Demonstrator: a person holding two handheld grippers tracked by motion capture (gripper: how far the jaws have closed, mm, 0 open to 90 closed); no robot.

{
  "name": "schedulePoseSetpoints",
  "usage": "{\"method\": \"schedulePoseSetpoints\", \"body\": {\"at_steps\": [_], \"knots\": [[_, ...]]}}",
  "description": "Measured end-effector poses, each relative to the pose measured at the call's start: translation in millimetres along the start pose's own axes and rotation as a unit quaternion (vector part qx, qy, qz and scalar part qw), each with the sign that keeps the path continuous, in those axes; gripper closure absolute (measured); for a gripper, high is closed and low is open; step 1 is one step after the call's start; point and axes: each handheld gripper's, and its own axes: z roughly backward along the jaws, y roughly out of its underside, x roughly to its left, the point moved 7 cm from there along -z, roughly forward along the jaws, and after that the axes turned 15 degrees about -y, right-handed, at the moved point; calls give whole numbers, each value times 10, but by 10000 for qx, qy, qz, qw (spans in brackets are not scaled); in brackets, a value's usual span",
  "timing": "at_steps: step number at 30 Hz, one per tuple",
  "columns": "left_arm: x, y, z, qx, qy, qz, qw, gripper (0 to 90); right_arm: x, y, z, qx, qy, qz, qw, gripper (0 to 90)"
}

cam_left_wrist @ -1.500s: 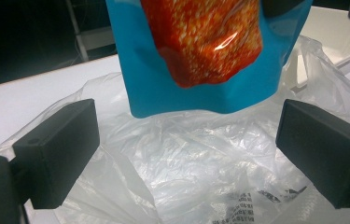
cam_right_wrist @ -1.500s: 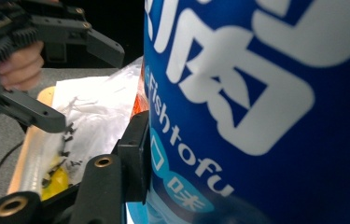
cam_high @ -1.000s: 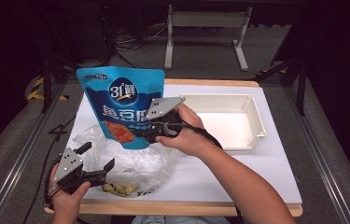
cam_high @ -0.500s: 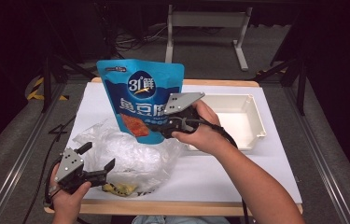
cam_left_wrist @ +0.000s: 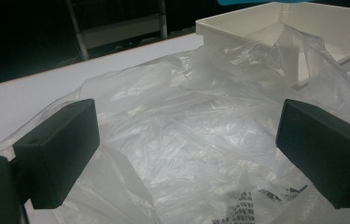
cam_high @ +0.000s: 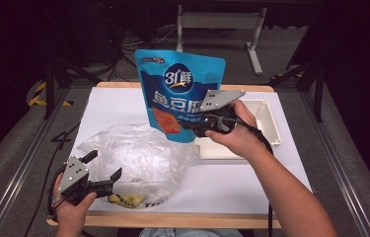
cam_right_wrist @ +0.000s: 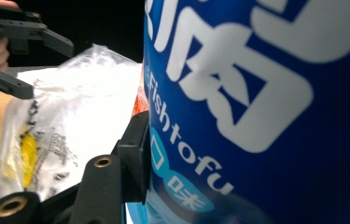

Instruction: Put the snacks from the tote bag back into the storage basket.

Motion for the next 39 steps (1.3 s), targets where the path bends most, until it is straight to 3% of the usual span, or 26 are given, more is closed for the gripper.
{"method": "schedulePoseSetpoints", "body": {"at_steps": [6,12,21,31,39], "knots": [[-4,1,-2,11,6,-9,10000,69,-119,80,179,15,218,-14,9998,527],[-10,0,-4,11,-11,3,10000,69,-269,153,399,-118,403,-210,9989,527],[-5,4,-7,17,-7,9,10000,69,-517,305,598,-2,709,-342,9969,526],[-11,7,-15,26,-15,8,10000,69,-761,464,740,-6,918,-448,9948,525],[-9,7,-12,18,-19,8,10000,69,-948,738,672,72,1050,-517,9931,525]]}}
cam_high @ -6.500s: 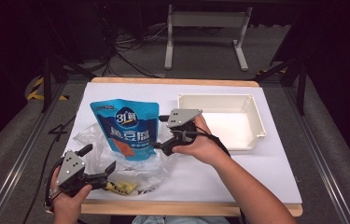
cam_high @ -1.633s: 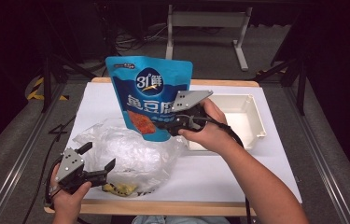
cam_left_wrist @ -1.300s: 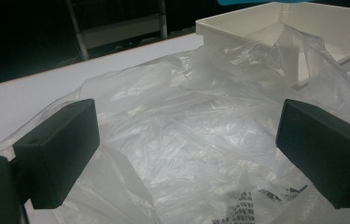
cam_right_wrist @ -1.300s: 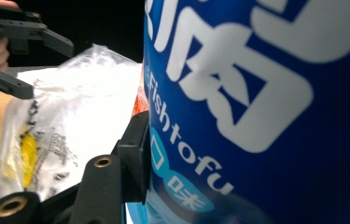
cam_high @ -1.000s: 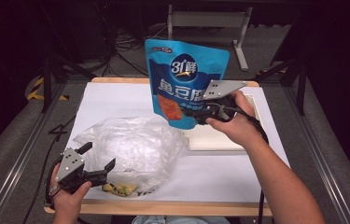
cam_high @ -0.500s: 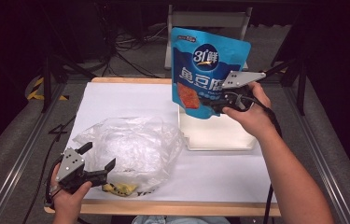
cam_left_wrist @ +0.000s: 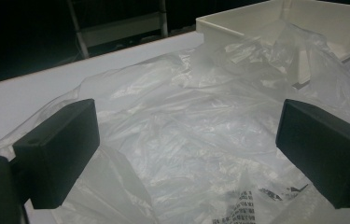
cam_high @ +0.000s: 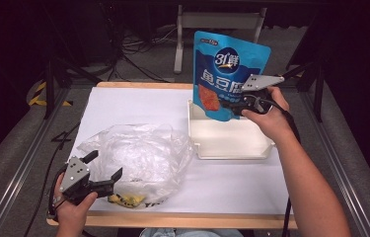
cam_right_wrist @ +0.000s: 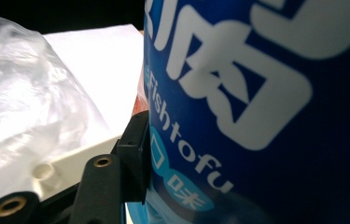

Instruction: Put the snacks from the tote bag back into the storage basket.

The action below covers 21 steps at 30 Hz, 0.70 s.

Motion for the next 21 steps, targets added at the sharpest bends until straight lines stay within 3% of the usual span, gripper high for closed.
{"method": "schedulePoseSetpoints", "body": {"at_steps": [21], "knots": [[1,10,-3,44,7,-23,10000,69,-262,627,-263,350,128,-287,9989,524]]}}
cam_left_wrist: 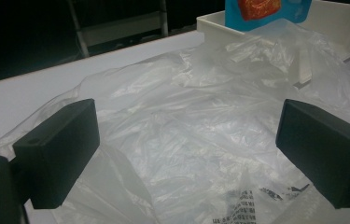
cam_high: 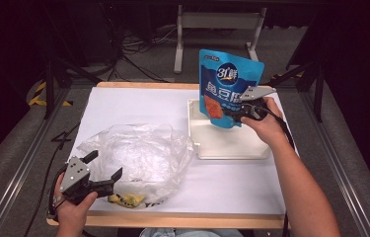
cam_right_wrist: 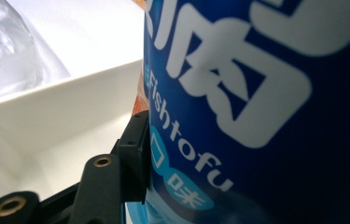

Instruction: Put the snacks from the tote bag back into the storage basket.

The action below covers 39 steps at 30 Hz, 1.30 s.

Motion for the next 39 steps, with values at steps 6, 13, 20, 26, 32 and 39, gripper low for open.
{"method": "schedulePoseSetpoints", "body": {"at_steps": [6,13,20,26,32,39], "knots": [[4,1,-3,3,-5,4,10000,69,-4,85,-73,38,-28,-41,10000,522],[5,2,-2,8,-4,21,10000,69,-12,207,-166,165,-59,-23,9998,522],[9,1,-2,-3,-13,26,10000,69,-11,251,-218,176,-100,-42,9998,520],[9,0,1,-11,-13,23,10000,69,9,305,-259,206,-160,-53,9996,517],[2,3,-1,13,-6,15,10000,69,-1,349,-258,121,-204,-128,9996,500],[0,2,0,9,-3,8,10000,69,-20,407,-240,194,-223,-123,9995,445]]}}
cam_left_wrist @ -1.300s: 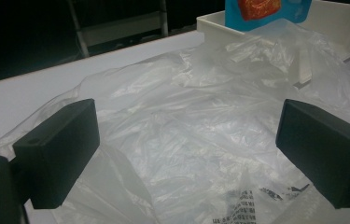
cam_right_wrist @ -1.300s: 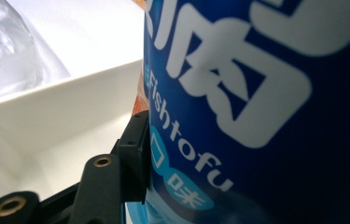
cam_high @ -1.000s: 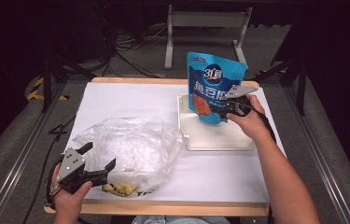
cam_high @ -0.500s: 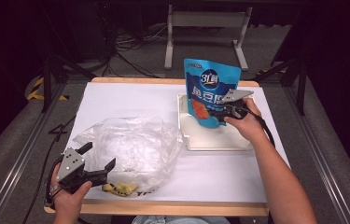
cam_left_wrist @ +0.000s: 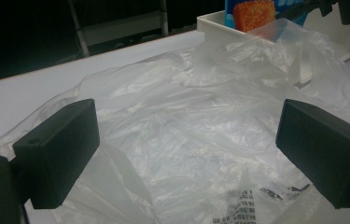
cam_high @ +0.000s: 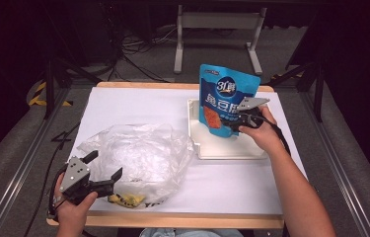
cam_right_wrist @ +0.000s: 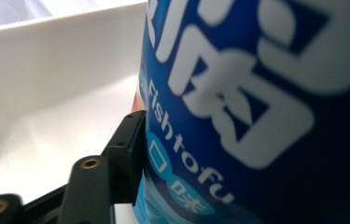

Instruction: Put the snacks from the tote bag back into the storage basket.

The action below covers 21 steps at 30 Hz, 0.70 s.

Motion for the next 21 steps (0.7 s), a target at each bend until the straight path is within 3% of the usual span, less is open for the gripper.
{"method": "schedulePoseSetpoints", "body": {"at_steps": [6,10,21], "knots": [[-9,6,-8,27,14,-15,10000,69,-16,51,47,-62,162,10,9998,297],[-18,1,-4,11,18,-28,10000,69,8,19,56,-214,148,-92,9996,215],[-20,9,-23,31,40,-40,10000,69,45,22,123,-207,327,-239,9990,173]]}}
